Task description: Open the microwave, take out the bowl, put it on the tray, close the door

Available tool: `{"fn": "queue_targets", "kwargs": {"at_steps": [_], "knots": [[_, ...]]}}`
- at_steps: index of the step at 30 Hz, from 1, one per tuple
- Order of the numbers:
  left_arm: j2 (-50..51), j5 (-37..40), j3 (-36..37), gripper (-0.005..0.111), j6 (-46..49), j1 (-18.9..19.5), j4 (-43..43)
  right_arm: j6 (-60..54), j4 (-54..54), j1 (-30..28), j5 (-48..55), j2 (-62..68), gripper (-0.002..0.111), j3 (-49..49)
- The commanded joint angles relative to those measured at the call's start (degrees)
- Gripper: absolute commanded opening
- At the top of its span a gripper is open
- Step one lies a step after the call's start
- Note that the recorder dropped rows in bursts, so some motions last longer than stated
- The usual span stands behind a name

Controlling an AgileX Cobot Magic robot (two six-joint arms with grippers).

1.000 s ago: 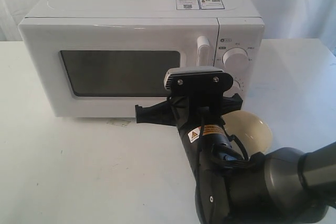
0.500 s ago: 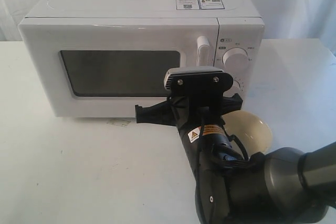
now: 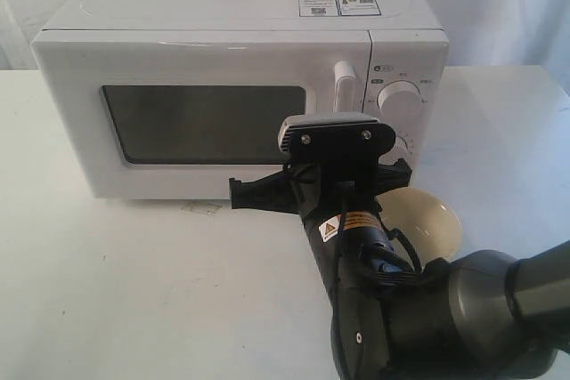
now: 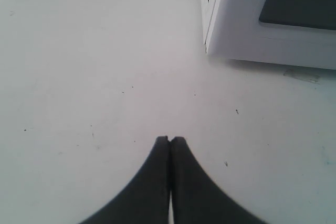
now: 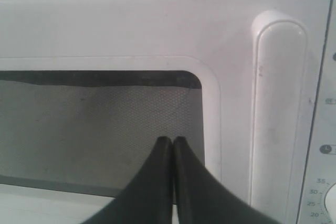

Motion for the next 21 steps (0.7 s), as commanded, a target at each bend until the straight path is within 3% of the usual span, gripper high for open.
{"fn": "queue_targets", "kwargs": {"at_steps": [1, 6, 9, 16, 21], "knots": [[-0.23, 0.0, 0.23, 0.0, -0.08, 0.13, -0.16, -0.16, 0.11, 0.14, -0.65, -0.48, 0.0, 0.13], [-0.23, 0.0, 0.23, 0.0, -0.08, 0.13, -0.16, -0.16, 1.27, 0.25, 1.65, -1.96, 0.0, 0.13], [-0.23, 0.0, 0.23, 0.0, -0.08, 0.13, -0.16, -0.16, 3.89, 0.25, 12.57, -6.71, 0.0, 0.13], [-0.23, 0.0, 0.23, 0.0, -0.08, 0.13, -0.16, -18.56, 13.65, 0.25, 29.82, -25.6, 0.0, 2.02], [-0.23, 0.0, 0.23, 0.0, -0.08, 0.13, -0.16, -19.3, 14.03, -5.68, 41.01, -42.87, 0.0, 8.47]]}}
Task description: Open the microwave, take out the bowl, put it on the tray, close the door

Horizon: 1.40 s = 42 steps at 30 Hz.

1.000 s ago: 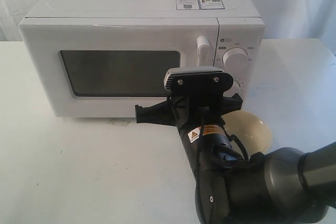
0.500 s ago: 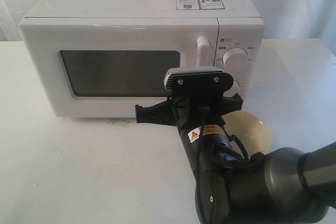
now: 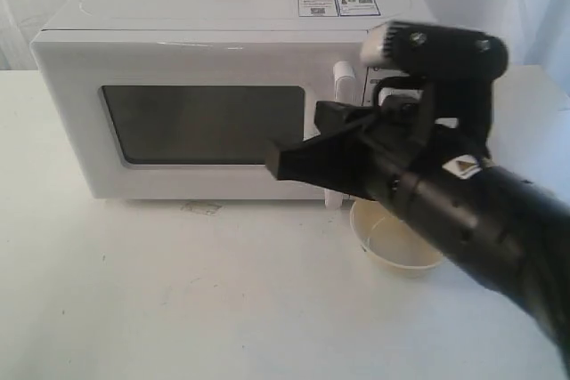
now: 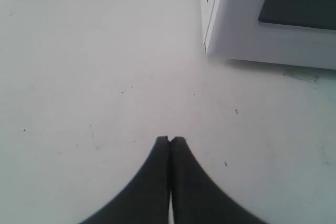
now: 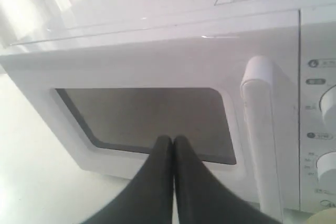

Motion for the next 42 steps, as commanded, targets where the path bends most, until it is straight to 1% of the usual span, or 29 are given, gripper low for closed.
{"fn": "queue_targets", "kwargs": {"at_steps": [1, 5, 8, 10, 16, 18, 24, 26, 30, 37, 42], "knots": [[-0.23, 0.0, 0.23, 0.0, -0.08, 0.13, -0.16, -1.13, 0.34, -6.84, 10.33, -11.46, 0.0, 5.96], [-0.23, 0.0, 0.23, 0.0, -0.08, 0.13, -0.16, -1.13, 0.34, -15.09, 18.92, -21.74, 0.0, 13.12], [-0.23, 0.0, 0.23, 0.0, -0.08, 0.13, -0.16, -1.13, -1.16, -22.55, 23.96, -35.0, 0.0, 21.3], [-0.23, 0.0, 0.23, 0.0, -0.08, 0.13, -0.16, -1.13, -1.16, -26.16, 24.44, -44.03, 0.0, 27.01], [-0.23, 0.0, 0.23, 0.0, -0.08, 0.13, -0.16, -1.13, -0.92, -31.71, 24.55, -58.6, 0.0, 34.81], [-0.23, 0.0, 0.23, 0.0, -0.08, 0.13, -0.16, -1.13, -0.92, -33.17, 24.85, -61.86, 0.0, 34.85], [-0.23, 0.0, 0.23, 0.0, -0.08, 0.13, -0.16, -1.57, -1.55, -39.42, 30.82, -69.36, 0.0, 34.85], [-0.23, 0.0, 0.23, 0.0, -0.08, 0.13, -0.16, -1.57, -1.55, -41.22, 32.84, -69.43, 0.0, 34.85], [-0.23, 0.02, 0.23, 0.0, -0.08, 0.13, -0.16, -1.57, -1.55, -43.17, 33.77, -69.43, 0.0, 34.85], [-0.23, 0.02, 0.23, 0.0, -0.08, 0.13, -0.16, -1.57, -1.55, -43.17, 33.44, -69.43, 0.0, 34.85], [-0.23, 0.02, 0.23, 0.0, -0.08, 0.13, -0.16, -1.5, -1.24, -43.17, 36.79, -69.43, 0.0, 34.85]]}}
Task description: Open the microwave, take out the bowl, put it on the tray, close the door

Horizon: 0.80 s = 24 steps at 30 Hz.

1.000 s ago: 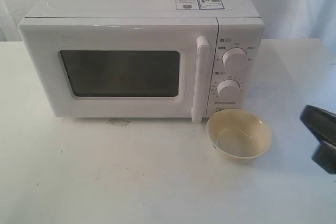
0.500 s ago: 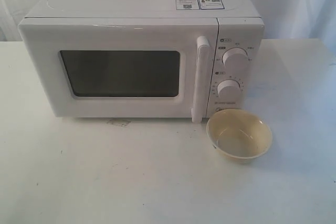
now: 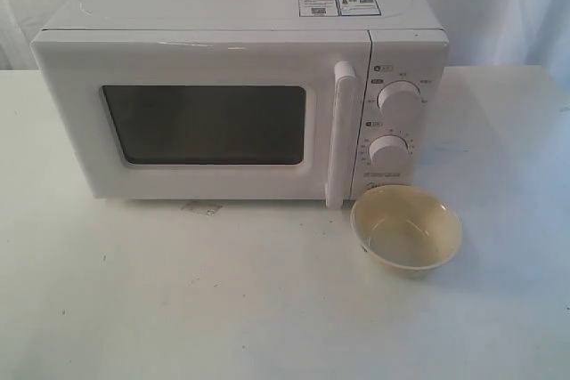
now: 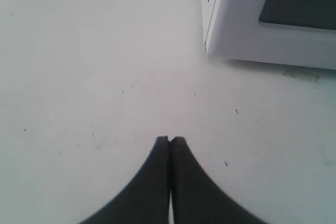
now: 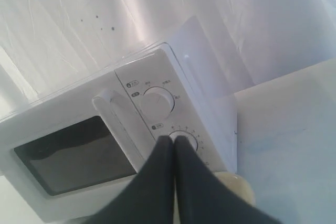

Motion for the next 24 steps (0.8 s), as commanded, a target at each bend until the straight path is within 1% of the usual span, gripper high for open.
{"fn": "queue_targets", "kwargs": {"at_steps": [1, 9, 11, 13, 14, 17, 18, 19, 21, 24], "knots": [[-0.23, 0.02, 0.23, 0.0, -0.08, 0.13, -0.16, -0.6, -0.2, -0.38, 3.26, -0.37, 0.0, 0.39], [-0.23, 0.02, 0.23, 0.0, -0.08, 0.13, -0.16, -1.83, -0.48, -0.38, 2.58, -0.37, 0.0, 0.39], [-0.23, 0.02, 0.23, 0.0, -0.08, 0.13, -0.16, -1.62, -2.45, -0.38, 2.58, -0.37, 0.0, 0.39], [-0.23, 0.02, 0.23, 0.0, -0.08, 0.13, -0.16, 1.12, -11.4, -0.38, 3.29, -0.37, 0.0, 0.39], [-0.23, 0.02, 0.23, 0.0, -0.08, 0.13, -0.16, 4.45, -17.46, -0.38, 4.25, -0.37, 0.0, 0.39], [-0.23, 0.02, 0.23, 0.0, -0.08, 0.13, -0.16, 24.09, -38.49, -0.38, 6.08, -0.37, 0.0, 0.39], [-0.23, 0.02, 0.23, 0.0, -0.08, 0.13, -0.16, 30.84, -47.31, -0.38, 6.96, -0.37, 0.0, 0.39], [-0.23, 0.02, 0.23, 0.0, -0.08, 0.13, -0.16, 36.58, -52.35, -0.38, 7.6, -0.37, 0.0, 0.39], [-0.23, 0.02, 0.23, 0.0, -0.08, 0.13, -0.16, 44.35, -61.62, -0.38, 9.61, -0.37, 0.0, 0.39], [-0.23, 0.02, 0.23, 0.0, -0.08, 0.13, -0.16, 46.75, -65.09, -0.38, 14.1, -0.37, 0.0, 0.39]]}}
